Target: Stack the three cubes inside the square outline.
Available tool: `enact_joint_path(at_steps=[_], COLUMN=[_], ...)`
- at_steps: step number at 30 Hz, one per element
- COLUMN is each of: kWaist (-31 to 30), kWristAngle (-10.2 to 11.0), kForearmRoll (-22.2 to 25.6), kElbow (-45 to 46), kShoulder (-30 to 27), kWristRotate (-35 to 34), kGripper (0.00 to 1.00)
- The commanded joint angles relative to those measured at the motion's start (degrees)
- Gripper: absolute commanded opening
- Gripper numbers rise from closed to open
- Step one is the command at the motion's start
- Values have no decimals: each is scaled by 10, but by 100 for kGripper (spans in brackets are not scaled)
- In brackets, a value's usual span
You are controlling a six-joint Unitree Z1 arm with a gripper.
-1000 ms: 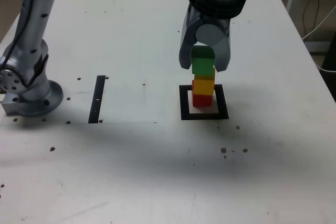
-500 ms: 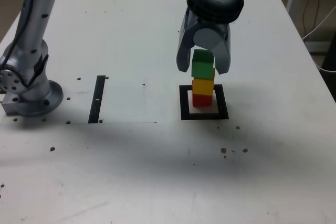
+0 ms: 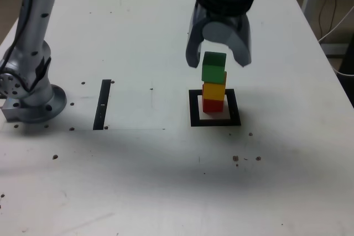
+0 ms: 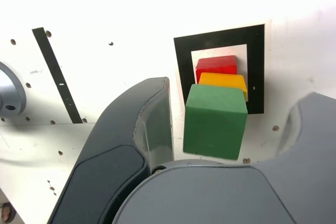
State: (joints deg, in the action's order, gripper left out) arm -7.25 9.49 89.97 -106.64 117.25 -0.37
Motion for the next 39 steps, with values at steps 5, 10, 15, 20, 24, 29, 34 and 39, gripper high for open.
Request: enact_joint_path(at_steps=[5, 10, 15, 20, 24, 29, 34, 39], kWaist=[1, 1, 1, 2, 6, 13, 24, 33], kWristAngle=[4, 4, 3, -3, -7, -8, -10, -11], kForearmRoll=[13, 15, 16, 15, 10, -6, -37, -79], kElbow=[-4, 4, 32, 81, 132, 206, 279, 349], kShoulder=[-25, -36, -57, -93, -127, -171, -204, -234], kWristRotate=[2, 2, 3, 0, -6, -14, -19, -23], kGripper=[99, 99, 99, 99, 99, 99, 100, 100])
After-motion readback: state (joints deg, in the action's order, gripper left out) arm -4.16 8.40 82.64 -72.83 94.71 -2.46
